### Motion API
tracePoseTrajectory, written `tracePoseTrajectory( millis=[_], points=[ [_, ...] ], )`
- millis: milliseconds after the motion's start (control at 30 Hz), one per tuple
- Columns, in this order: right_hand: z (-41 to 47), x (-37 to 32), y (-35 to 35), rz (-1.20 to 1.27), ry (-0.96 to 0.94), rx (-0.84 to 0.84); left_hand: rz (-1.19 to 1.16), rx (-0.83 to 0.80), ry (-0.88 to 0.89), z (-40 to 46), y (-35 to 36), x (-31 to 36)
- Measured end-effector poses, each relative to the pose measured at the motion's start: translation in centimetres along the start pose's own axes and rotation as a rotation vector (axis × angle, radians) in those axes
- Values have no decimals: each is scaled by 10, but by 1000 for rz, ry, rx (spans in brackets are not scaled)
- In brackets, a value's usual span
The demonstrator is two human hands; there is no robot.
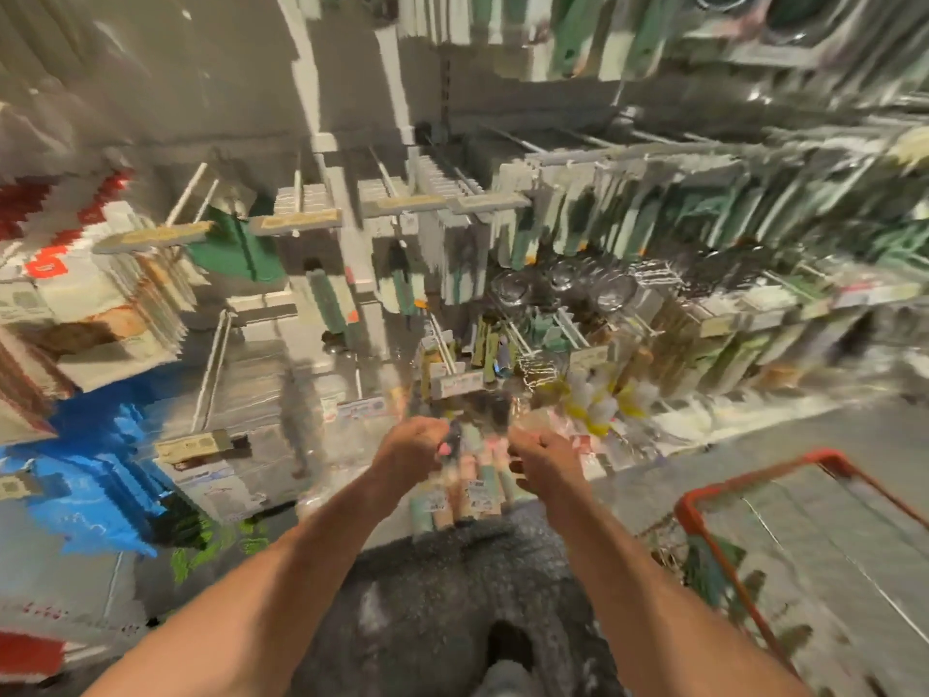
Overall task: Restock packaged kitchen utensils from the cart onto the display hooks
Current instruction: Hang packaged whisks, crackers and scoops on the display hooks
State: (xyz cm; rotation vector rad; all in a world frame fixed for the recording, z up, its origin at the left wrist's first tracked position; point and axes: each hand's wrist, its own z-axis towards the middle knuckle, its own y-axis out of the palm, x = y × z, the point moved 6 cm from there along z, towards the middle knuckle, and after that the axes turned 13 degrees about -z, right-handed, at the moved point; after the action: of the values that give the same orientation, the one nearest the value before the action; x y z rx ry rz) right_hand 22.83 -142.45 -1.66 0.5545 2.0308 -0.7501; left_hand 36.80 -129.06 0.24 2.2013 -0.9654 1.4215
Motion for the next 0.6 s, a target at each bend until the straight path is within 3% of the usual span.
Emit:
tracePoseTrajectory(
  millis=[200,333,600],
  points=[
    [-41,79,-99,94,154,271,174,-162,37,-6,106,-21],
    [-69,121,-155,179,208,365,253,-246,51,-18,178,-25],
    [-145,239,-299,350,331,622,506,-503,125,-66,382,-43]
  ],
)
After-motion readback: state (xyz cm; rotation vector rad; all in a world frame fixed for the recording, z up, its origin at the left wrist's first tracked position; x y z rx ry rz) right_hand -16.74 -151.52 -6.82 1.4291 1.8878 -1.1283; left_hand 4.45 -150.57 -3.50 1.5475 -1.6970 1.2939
